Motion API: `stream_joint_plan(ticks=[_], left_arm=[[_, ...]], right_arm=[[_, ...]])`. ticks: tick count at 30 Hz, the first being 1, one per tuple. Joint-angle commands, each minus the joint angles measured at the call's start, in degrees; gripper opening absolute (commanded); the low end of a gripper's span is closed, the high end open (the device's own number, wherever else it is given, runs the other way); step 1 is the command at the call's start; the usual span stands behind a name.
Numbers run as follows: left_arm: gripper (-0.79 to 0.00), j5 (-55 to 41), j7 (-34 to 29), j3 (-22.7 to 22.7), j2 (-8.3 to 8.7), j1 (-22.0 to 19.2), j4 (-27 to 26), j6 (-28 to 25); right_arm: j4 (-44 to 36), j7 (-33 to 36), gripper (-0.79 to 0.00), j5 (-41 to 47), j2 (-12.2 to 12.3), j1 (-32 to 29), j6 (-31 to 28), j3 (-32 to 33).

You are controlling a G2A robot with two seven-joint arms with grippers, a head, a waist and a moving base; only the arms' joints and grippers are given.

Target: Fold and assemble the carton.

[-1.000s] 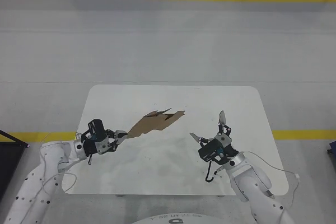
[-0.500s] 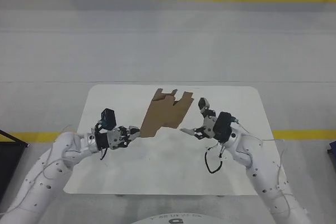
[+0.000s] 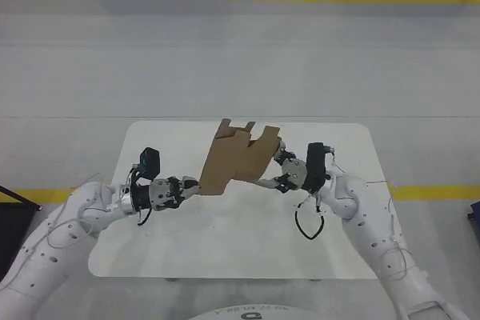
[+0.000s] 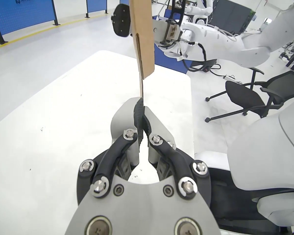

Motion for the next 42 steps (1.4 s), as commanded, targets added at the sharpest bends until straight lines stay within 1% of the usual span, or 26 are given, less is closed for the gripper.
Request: stream_joint_plan(ticks=[1, 2, 3, 4, 5, 7, 9, 10, 12, 13, 14, 18, 21, 24, 25, 34, 36, 37, 39, 42], left_arm=[[-0.785, 0.7, 0.7, 1.3, 0.47, -0.7, -0.1, 0.0], [-0.785, 1.0, 1.3, 2.0, 0.69, -1.0, -0.1, 0.0], [-0.785, 1.5, 1.8, 2.6, 0.92, -1.3, -0.1, 0.0], [-0.785, 1.9, 2.6, 3.2, 1.14, -1.6, -0.1, 0.0], [-0.785, 2.2, 3.3, 3.9, 1.36, -1.9, 0.0, 0.0], [-0.785, 3.1, 4.7, 5.1, 1.81, -2.5, 0.3, 0.0], [-0.785, 3.9, 6.1, 6.2, 2.28, -3.1, 0.6, 0.0], [-0.785, 4.2, 6.9, 6.7, 2.53, -3.4, 0.9, 0.0], [-0.785, 4.6, 8.4, 7.5, 3.02, -4.1, 1.8, 0.0], [-0.545, 4.6, 9.1, 7.9, 3.24, -4.4, 2.1, 0.0], [0.000, 4.6, 9.8, 8.3, 3.46, -4.6, 2.4, 0.0], [0.000, 3.3, 14.4, 9.1, 4.34, -5.2, 4.0, 0.0], [0.000, 1.6, 18.6, 9.4, 5.21, -4.8, 6.6, 0.0], [0.000, 0.4, 22.0, 10.0, 6.01, -4.0, 9.8, 0.0], [0.000, 0.4, 23.0, 10.1, 6.23, -3.8, 10.9, 0.0], [0.000, 0.5, 23.2, 10.1, 6.29, -3.8, 11.4, 0.0], [0.000, 0.9, 22.4, 10.0, 6.11, -3.2, 10.0, 1.9], [0.000, -0.5, 22.3, 10.3, 5.95, -2.7, 9.2, 0.5], [0.000, -7.1, 21.4, 11.8, 5.50, -2.4, 8.5, 0.0], [0.000, -21.8, 17.6, 16.7, 4.78, -2.9, 5.1, 0.0]], right_arm=[[0.7, 1.0, -0.157, 4.0, 0.2, 1.4, 0.1, -2.8], [1.4, 1.9, -0.185, 5.4, 0.5, 2.3, 0.1, -3.7], [2.1, 2.7, -0.246, 6.4, 0.7, 3.1, 0.1, -4.3], [2.6, 3.3, -0.366, 7.4, 0.9, 3.8, 0.1, -5.0], [2.9, 3.7, -0.416, 8.6, 1.1, 4.3, 0.1, -5.7], [3.6, 4.2, -0.557, 10.7, 1.5, 5.3, 0.1, -6.8], [3.6, 4.3, -0.751, 12.6, 1.9, 6.0, 0.1, -8.1], [3.6, 4.3, -0.785, 13.3, 2.1, 6.3, 0.1, -8.7], [3.3, 4.1, -0.785, 14.9, 2.6, 6.8, 0.1, -10.3], [3.1, 4.0, -0.785, 15.8, 2.9, 7.0, 0.1, -11.1], [3.0, 3.7, -0.785, 16.8, 3.2, 7.3, 0.1, -11.8], [4.0, 1.9, -0.785, 21.9, 4.5, 8.6, 0.1, -13.3], [5.3, -1.9, -0.785, 25.5, 5.1, 8.8, 0.1, -12.6], [6.7, -5.4, -0.785, 26.2, 5.4, 8.3, 0.1, -11.0], [7.5, -5.5, -0.785, 25.9, 5.4, 8.2, 0.1, -10.6], [7.8, -5.2, -0.785, 25.7, 5.4, 8.2, 0.2, -10.5], [7.8, -5.2, -0.785, 25.7, 5.4, 8.2, 0.2, -10.5], [6.9, -5.6, -0.785, 26.4, 5.3, 8.0, 0.1, -10.7], [4.7, -7.9, -0.785, 29.7, 4.9, 7.8, 0.1, -11.7], [4.4, -9.8, -0.785, 30.1, 4.1, 8.7, 0.1, -13.7]])
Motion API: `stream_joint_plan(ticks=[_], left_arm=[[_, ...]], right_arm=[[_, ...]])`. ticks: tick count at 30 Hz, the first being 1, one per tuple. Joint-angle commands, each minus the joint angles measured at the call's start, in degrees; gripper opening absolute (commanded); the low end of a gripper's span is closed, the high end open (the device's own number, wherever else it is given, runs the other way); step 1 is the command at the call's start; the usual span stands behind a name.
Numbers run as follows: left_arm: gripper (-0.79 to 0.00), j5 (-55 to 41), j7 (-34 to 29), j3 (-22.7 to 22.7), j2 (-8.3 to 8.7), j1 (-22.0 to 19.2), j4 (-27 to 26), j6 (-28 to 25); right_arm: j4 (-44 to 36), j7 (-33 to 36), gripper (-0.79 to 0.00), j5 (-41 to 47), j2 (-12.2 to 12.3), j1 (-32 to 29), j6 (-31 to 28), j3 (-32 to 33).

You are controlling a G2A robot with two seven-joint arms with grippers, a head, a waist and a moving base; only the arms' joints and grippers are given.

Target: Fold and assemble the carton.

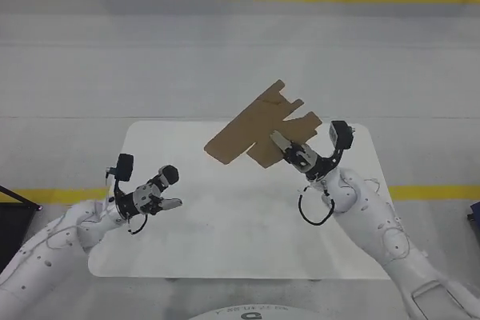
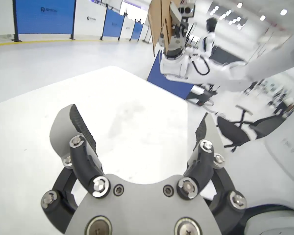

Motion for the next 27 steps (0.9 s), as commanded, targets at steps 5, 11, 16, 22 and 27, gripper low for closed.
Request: stream_joint_plan(ticks=[5, 11, 16, 22, 27], left_arm=[[-0.117, -29.8, -15.5, 8.7, -1.87, -5.0, -2.5, 0.1], [-0.243, -44.0, -32.6, 12.9, -5.98, -10.4, 0.6, 0.1], [-0.314, -49.7, -41.6, 13.0, -9.79, -13.3, 2.8, 0.1], [-0.453, -49.0, -44.2, 8.9, -13.25, -12.9, 5.0, 0.1], [-0.477, -43.1, -43.8, 4.7, -15.14, -11.3, 5.3, 0.1]], right_arm=[[3.0, -3.2, -0.785, 1.9, -2.0, 3.0, 0.0, -5.6], [4.7, -6.2, -0.785, -0.8, -3.6, 5.6, 0.0, -9.1], [4.9, -9.5, -0.785, -3.3, -4.1, 5.1, 0.0, -9.3], [5.1, -10.7, -0.785, -1.9, -4.2, 4.6, 0.0, -10.6], [4.8, -8.7, -0.785, 2.4, -4.0, 5.6, 0.0, -12.7]])
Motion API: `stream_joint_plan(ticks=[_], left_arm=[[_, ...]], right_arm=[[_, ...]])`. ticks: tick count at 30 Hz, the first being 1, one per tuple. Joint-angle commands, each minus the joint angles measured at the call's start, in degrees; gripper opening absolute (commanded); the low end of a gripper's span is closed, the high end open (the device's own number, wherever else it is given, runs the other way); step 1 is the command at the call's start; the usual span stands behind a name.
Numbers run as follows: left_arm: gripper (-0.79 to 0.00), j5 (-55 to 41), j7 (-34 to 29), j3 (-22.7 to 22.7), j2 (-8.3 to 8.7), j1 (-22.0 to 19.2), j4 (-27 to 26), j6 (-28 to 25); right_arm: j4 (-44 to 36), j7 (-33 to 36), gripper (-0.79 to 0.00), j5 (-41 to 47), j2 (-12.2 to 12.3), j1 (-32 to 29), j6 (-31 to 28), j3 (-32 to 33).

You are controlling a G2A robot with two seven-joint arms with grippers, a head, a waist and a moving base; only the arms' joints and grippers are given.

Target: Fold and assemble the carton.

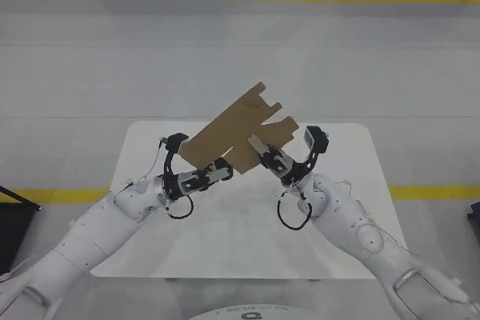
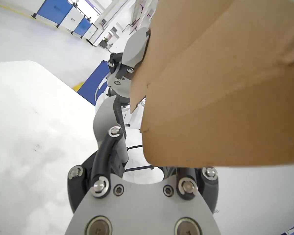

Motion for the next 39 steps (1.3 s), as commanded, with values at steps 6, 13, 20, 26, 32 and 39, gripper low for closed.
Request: stream_joint_plan(ticks=[6, 13, 20, 26, 32, 39], left_arm=[[-0.514, 6.7, 2.3, -3.3, -2.36, 2.4, -0.1, 0.0], [-0.533, 10.8, 5.4, -5.9, -4.21, 4.1, -0.1, 0.0], [-0.505, 13.1, 6.4, -7.6, -5.35, 5.3, -0.3, 0.0], [-0.496, 13.0, 5.3, -8.8, -6.02, 5.5, 0.1, 0.0], [-0.785, 12.2, 2.9, -9.4, -6.64, 5.6, 0.3, 0.0], [-0.785, 11.6, 0.9, -10.7, -7.27, 6.0, 0.5, 0.0]], right_arm=[[0.6, 2.4, -0.785, 3.6, 0.2, 1.5, 0.0, -2.1], [1.0, 2.6, -0.785, 4.9, 0.6, 1.5, 0.0, -2.2], [0.5, 3.5, -0.785, 5.7, 1.0, 1.1, 0.0, -2.6], [0.5, 5.2, -0.785, 7.5, 1.2, 1.4, 0.0, -3.2], [-0.3, 6.0, -0.785, 8.4, 1.6, 1.0, 0.0, -3.0], [-0.9, 7.2, -0.785, 9.0, 1.8, 0.3, 0.0, -3.3]])
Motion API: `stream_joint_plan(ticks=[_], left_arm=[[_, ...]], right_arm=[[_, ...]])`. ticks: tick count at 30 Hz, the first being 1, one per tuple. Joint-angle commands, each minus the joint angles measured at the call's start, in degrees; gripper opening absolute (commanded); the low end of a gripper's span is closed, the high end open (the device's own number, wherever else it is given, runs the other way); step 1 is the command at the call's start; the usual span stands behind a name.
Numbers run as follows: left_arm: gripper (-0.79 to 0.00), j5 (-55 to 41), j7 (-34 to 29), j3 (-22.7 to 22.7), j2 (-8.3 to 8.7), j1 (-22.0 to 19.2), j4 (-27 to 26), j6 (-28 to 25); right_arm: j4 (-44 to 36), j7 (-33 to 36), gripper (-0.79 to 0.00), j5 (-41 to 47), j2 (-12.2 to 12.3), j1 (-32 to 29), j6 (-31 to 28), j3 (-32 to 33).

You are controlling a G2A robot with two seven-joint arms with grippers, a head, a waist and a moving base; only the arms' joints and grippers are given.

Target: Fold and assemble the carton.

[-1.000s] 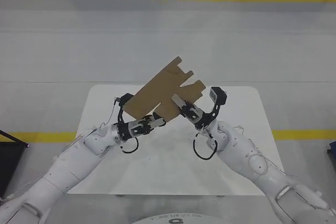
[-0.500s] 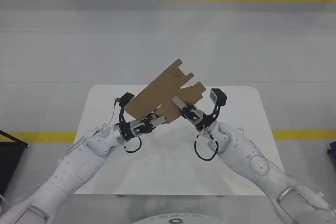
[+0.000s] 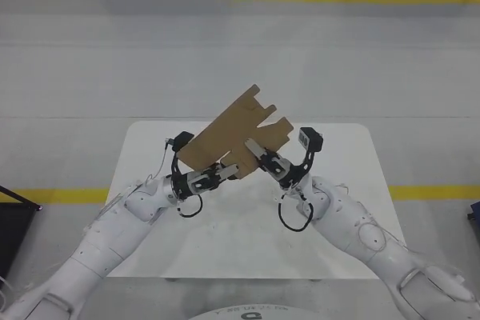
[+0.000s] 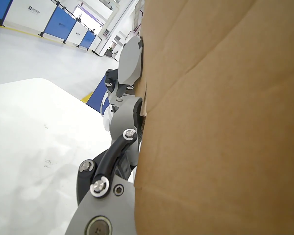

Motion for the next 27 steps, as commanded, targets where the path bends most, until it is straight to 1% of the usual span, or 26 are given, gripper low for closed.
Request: stream_joint_plan(ticks=[1, 3, 4, 5, 8, 13, 16, 18, 21, 23, 25, 27], left_arm=[[-0.785, 0.4, -0.4, -0.5, -0.12, 0.2, 0.1, 0.0], [-0.785, 1.5, -0.6, -1.3, -0.20, 0.5, 0.2, 0.0], [-0.785, 2.5, -0.8, -1.7, -0.20, 0.6, 0.3, 0.0], [-0.785, 3.9, -0.8, -2.3, -0.16, 0.6, 0.3, 0.0], [-0.785, 8.4, -0.8, -4.1, 0.19, 1.1, -0.1, 0.0], [-0.785, 12.5, -6.0, -6.7, 1.93, 1.5, -0.1, 0.0], [-0.785, 13.7, -8.4, -9.1, 3.24, 2.0, 0.9, 0.0], [-0.785, 16.9, -9.4, -10.8, 4.08, 2.2, 1.4, 0.0], [-0.785, 24.5, -8.1, -13.3, 5.08, 2.7, 1.5, 0.0], [-0.785, 32.8, -6.4, -14.9, 5.62, 2.8, 1.2, 0.0], [-0.785, 40.7, -3.0, -15.9, 5.82, 3.4, 0.5, 0.0], [-0.785, 48.5, -0.1, -16.3, 5.81, 3.9, -0.6, 0.6]], right_arm=[[-0.1, 0.2, -0.785, 0.2, 0.0, -0.1, 0.0, -0.1], [-0.1, 0.1, -0.785, 0.5, 0.1, -0.3, 0.0, 0.0], [-0.2, 0.0, -0.443, 0.6, 0.1, -0.5, 0.0, 0.0], [-0.3, -0.1, 0.000, 0.7, 0.1, -0.6, 0.0, 0.2], [-0.6, -1.0, 0.000, 0.9, 0.4, -1.3, 0.0, 0.8], [-0.9, -4.0, 0.000, 0.9, 1.4, -3.8, 0.0, 3.2], [-1.1, -8.2, 0.000, -0.4, 2.5, -6.3, 0.0, 6.5], [-1.4, -11.2, 0.000, -2.3, 3.3, -8.3, 0.0, 8.9], [-3.0, -15.4, 0.000, -5.7, 4.4, -11.1, 0.0, 11.9], [-4.6, -17.2, 0.000, -8.2, 4.9, -12.4, 0.0, 12.8], [-6.7, -17.6, 0.000, -10.2, 5.3, -12.7, 0.0, 12.3], [-8.0, -16.6, 0.000, -11.2, 5.4, -11.8, 0.0, 10.5]])
